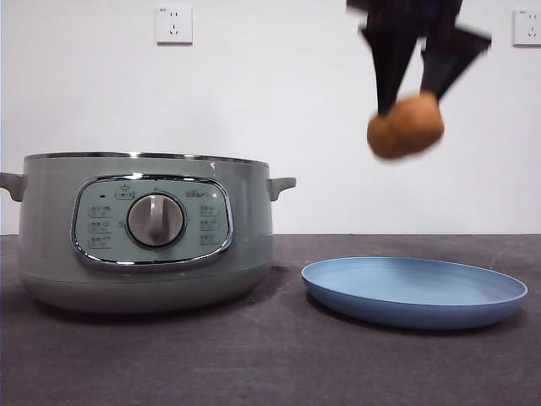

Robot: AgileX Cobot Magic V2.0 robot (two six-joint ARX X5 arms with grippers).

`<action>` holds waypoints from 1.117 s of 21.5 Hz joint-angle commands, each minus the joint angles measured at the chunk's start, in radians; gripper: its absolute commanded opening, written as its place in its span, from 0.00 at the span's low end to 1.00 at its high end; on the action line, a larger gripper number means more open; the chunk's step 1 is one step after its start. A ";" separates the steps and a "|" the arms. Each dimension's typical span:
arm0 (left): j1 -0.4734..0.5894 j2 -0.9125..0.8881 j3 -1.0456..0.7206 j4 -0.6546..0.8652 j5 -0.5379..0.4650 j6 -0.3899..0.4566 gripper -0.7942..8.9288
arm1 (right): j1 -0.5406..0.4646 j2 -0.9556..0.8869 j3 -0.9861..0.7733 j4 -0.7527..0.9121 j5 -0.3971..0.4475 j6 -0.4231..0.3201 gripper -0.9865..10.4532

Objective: Take the potato out from the steamer,put the potato on the plate,close the lid

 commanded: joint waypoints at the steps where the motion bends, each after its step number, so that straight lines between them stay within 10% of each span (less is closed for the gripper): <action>1: 0.002 -0.002 0.009 0.001 -0.002 -0.007 0.07 | -0.002 0.007 -0.139 0.098 -0.001 0.019 0.08; 12: 0.002 0.055 0.009 -0.011 -0.001 -0.007 0.07 | -0.003 0.007 -0.530 0.474 -0.001 0.040 0.10; 17: 0.002 0.060 0.009 -0.011 -0.001 -0.007 0.07 | -0.004 0.007 -0.530 0.483 0.000 0.044 0.53; 24: 0.002 0.060 0.009 -0.014 -0.001 -0.006 0.07 | -0.011 -0.001 -0.515 0.489 0.000 0.044 0.57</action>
